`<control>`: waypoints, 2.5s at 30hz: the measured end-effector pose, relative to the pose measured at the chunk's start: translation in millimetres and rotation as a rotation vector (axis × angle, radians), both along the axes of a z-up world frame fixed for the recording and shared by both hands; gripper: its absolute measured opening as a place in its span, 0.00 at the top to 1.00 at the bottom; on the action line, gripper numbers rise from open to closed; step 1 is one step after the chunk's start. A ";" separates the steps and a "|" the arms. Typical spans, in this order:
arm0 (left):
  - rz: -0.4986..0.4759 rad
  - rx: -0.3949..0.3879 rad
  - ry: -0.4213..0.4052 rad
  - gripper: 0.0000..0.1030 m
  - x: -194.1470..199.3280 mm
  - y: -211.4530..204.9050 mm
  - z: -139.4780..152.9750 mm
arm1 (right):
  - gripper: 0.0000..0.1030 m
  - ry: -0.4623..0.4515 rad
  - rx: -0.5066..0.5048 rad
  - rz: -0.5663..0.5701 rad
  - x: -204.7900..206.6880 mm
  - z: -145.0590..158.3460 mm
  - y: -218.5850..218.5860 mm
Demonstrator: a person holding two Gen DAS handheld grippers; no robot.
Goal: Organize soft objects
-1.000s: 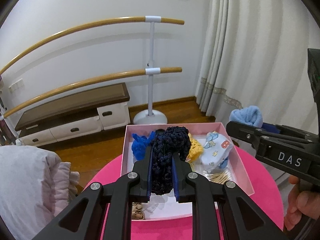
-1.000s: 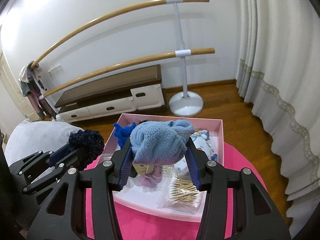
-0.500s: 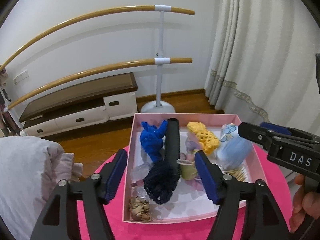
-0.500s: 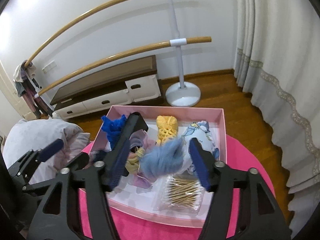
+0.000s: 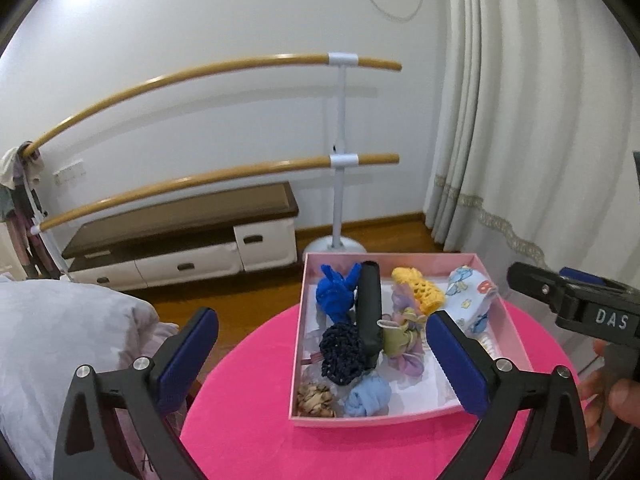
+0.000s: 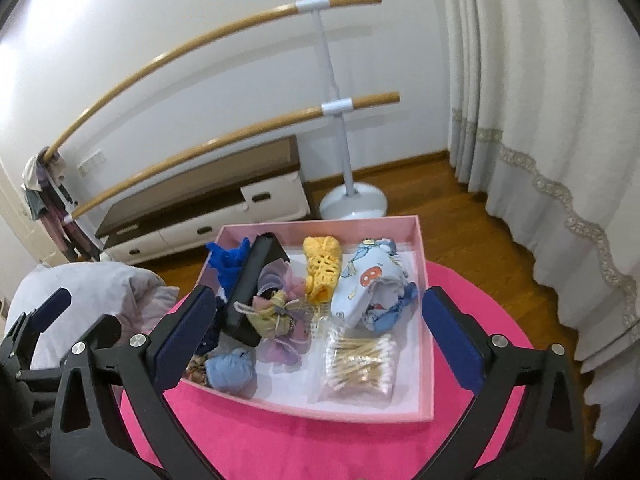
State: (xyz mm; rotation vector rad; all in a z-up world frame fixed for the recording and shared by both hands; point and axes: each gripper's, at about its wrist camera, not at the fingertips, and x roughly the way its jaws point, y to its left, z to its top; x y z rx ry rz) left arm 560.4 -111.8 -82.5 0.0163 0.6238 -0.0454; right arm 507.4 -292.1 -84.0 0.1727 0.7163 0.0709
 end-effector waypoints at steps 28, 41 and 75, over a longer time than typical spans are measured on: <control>-0.001 -0.051 -0.165 0.00 -286.7 24.2 12.3 | 0.00 -0.303 -0.111 -0.127 -273.6 44.7 38.5; 0.032 -0.048 -0.153 0.00 -330.6 34.1 14.5 | 0.00 -0.302 -0.121 -0.129 -304.0 24.4 51.4; -0.008 -0.032 -0.171 0.00 -342.9 34.7 22.3 | 0.00 -0.294 -0.131 -0.132 -307.4 22.0 49.4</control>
